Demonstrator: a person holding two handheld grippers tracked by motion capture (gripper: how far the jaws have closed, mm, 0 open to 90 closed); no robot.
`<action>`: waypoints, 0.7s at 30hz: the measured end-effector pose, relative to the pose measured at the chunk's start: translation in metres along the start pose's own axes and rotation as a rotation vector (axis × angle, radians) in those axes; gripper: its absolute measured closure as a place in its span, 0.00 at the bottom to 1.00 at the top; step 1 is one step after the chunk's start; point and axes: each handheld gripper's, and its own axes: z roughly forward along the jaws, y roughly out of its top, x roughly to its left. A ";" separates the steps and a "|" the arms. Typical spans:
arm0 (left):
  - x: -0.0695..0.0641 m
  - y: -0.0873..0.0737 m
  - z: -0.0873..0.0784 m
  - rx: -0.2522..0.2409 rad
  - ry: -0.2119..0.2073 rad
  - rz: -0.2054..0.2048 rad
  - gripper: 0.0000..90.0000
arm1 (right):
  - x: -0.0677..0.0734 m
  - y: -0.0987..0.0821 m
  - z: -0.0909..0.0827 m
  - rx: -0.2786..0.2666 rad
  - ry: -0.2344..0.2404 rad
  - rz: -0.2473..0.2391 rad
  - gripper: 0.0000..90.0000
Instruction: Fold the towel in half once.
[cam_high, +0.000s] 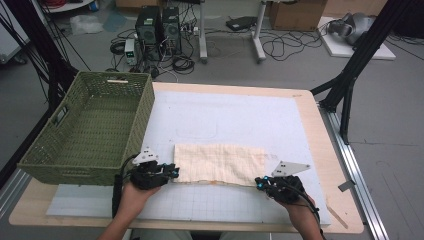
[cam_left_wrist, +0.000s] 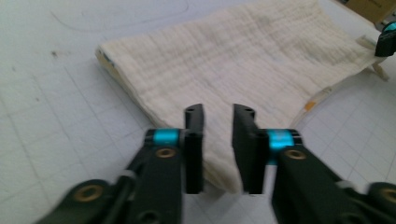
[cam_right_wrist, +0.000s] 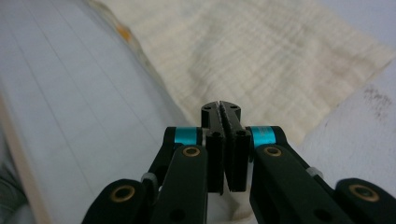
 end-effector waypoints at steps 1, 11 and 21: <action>0.000 -0.001 0.003 0.012 0.003 0.003 0.69 | 0.000 -0.002 0.004 0.025 -0.005 -0.002 0.99; -0.009 -0.004 0.007 0.075 0.063 0.122 0.98 | -0.016 -0.004 -0.004 -0.074 -0.075 0.116 0.80; -0.007 -0.007 -0.005 0.092 0.051 0.113 0.97 | -0.024 -0.012 0.008 0.020 -0.184 0.143 0.82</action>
